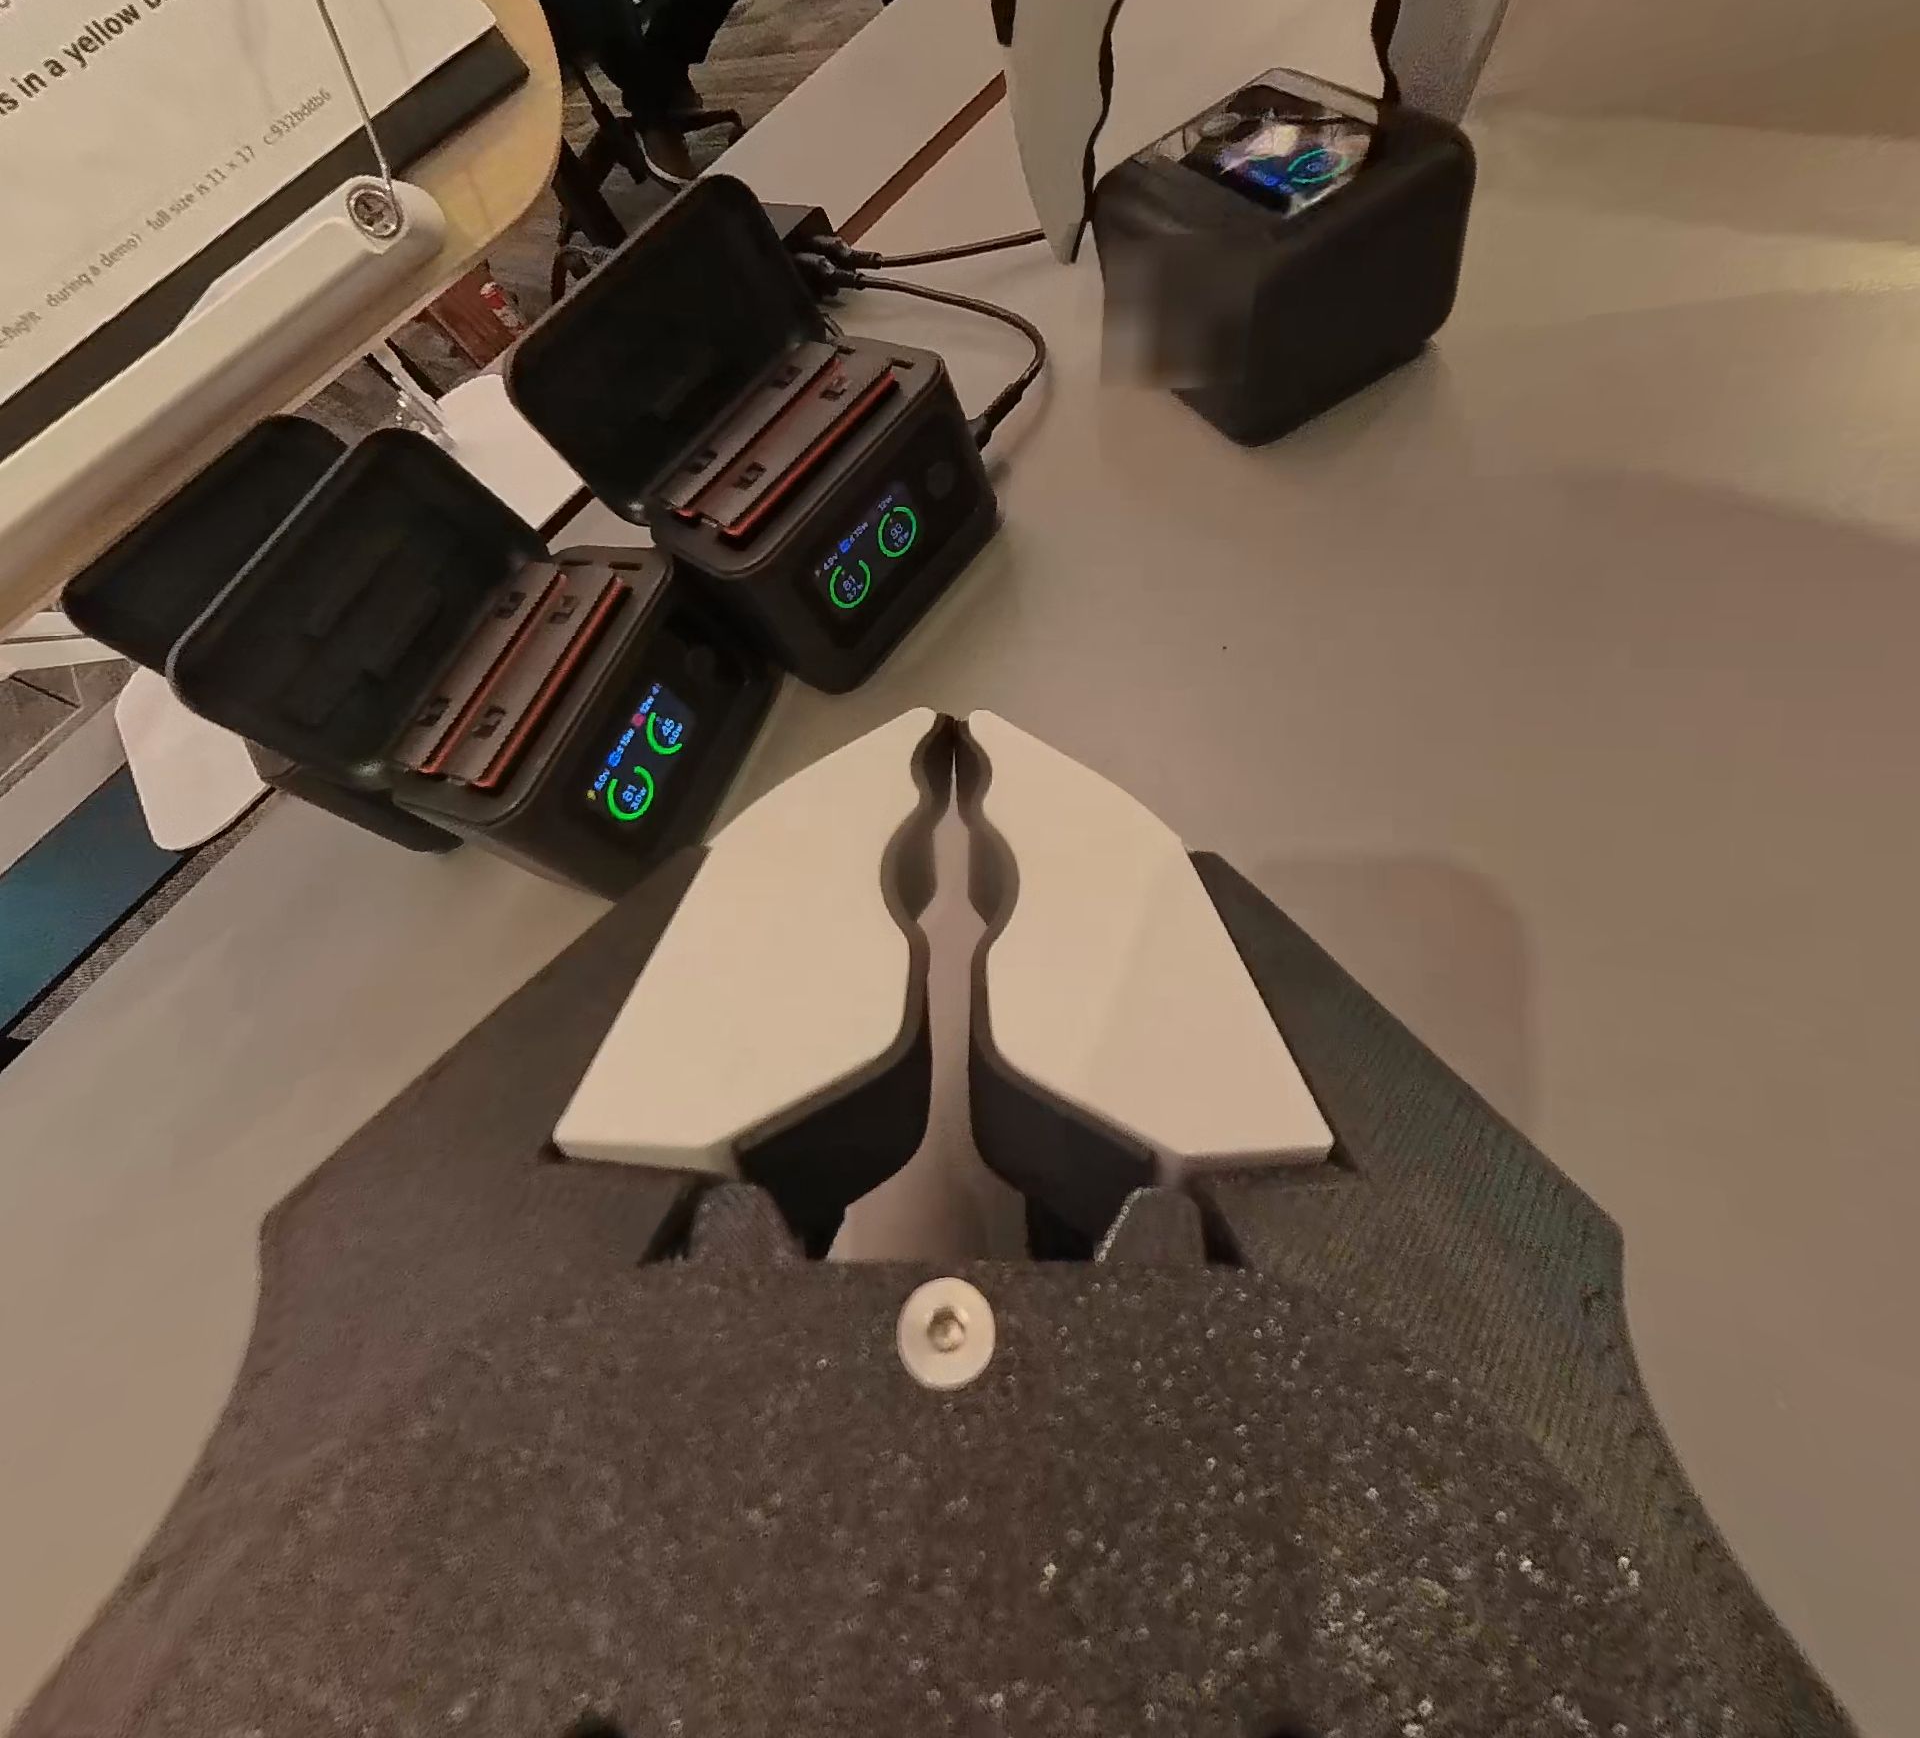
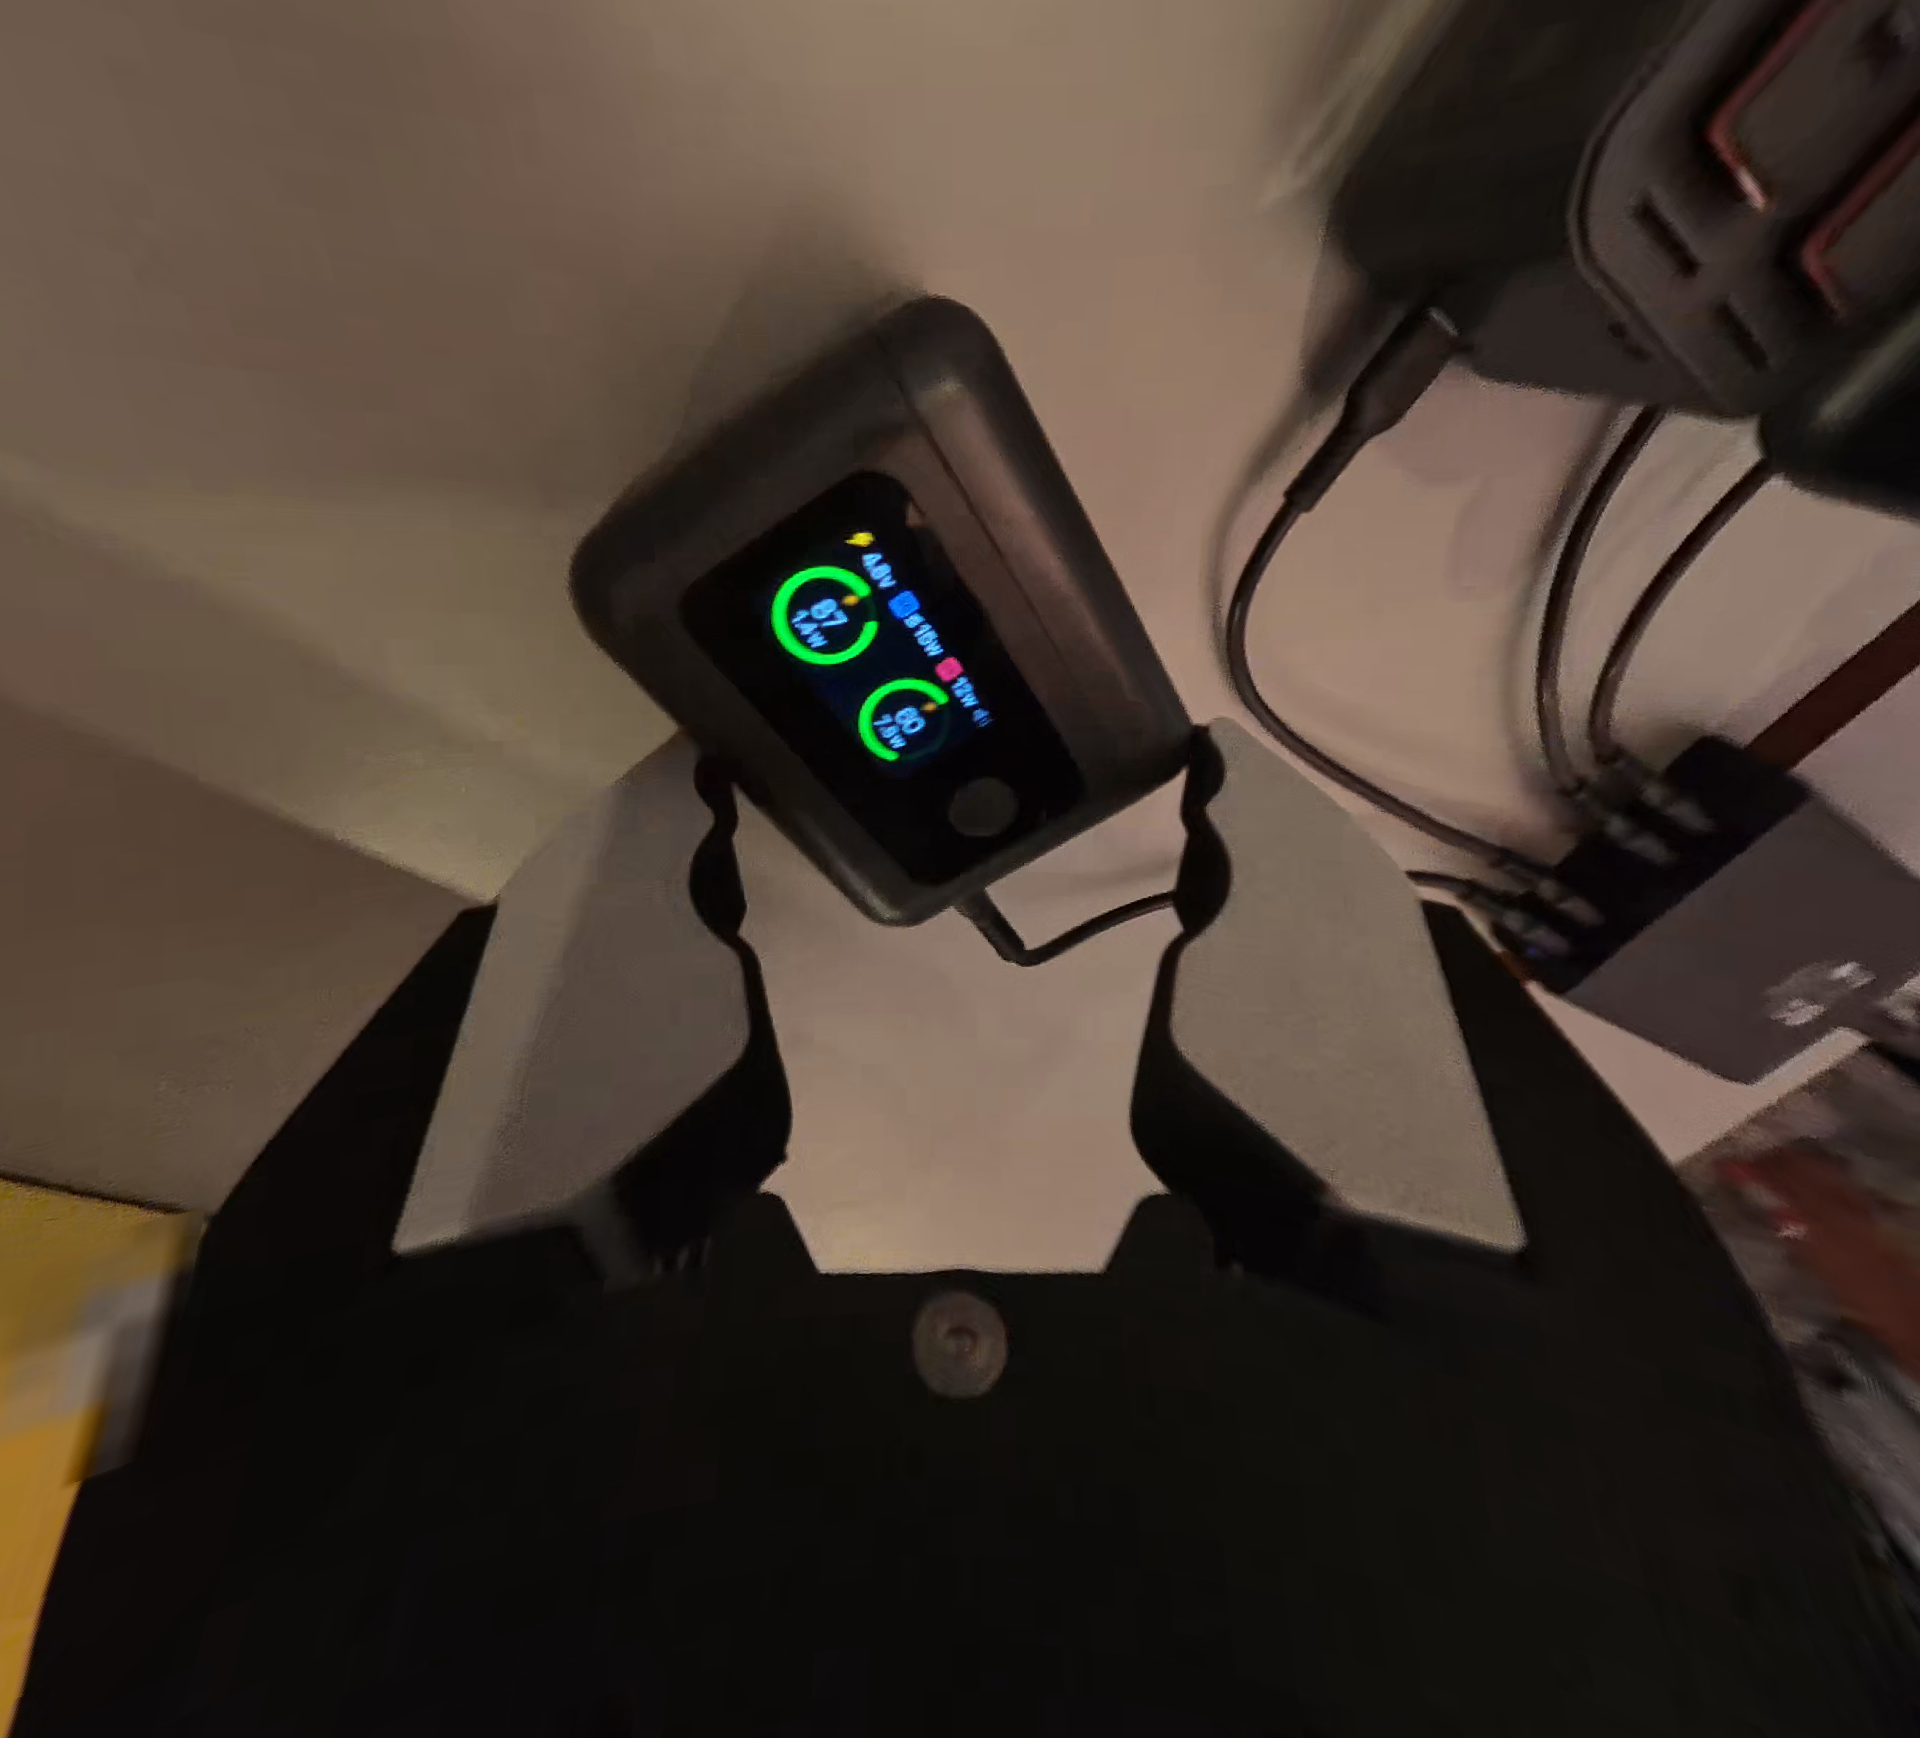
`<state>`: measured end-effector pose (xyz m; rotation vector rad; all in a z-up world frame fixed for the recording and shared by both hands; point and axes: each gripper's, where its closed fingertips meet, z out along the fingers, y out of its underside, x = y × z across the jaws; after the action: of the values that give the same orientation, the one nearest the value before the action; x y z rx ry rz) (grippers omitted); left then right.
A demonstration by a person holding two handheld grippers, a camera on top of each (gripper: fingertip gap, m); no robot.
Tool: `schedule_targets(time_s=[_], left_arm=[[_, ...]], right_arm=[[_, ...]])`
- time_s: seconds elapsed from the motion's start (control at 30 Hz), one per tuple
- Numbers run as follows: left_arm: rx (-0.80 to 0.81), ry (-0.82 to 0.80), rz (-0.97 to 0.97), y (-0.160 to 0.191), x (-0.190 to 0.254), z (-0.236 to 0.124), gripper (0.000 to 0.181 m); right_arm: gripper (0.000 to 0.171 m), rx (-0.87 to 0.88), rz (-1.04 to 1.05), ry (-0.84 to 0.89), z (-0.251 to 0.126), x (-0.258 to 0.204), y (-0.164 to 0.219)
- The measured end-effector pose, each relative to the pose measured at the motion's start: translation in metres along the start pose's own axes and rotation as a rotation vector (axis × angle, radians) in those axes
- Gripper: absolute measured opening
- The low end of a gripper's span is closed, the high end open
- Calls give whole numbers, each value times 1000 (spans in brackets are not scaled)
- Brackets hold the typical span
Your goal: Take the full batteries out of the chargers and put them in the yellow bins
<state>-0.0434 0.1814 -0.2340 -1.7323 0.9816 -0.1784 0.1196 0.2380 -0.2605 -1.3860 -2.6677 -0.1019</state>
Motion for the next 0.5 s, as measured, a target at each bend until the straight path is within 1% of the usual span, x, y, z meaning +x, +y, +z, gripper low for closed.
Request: schedule_targets(time_s=[0.07,0.17,0.23,0.3,0.4,0.5], left_arm=[[-2,-4,2,1,-2,-1,0],[6,-10,-2,0,-4,-4,0],[16,-11,-7,-3,-5,-4,0],[24,-7,-9,-6,-3,-4,0],[31,9,-21,-11,5,-1,0],[35,22,-51,-15,13,2,2]], right_arm=[[82,-4,-24,29,1,2,-3],[81,10,44,134,0,7,-3],[80,26,177,258,-2,16,2],[80,36,277,426,-5,25,6],[80,9,384,690,-11,32,12],[79,-37,419,847,-17,30,11]])
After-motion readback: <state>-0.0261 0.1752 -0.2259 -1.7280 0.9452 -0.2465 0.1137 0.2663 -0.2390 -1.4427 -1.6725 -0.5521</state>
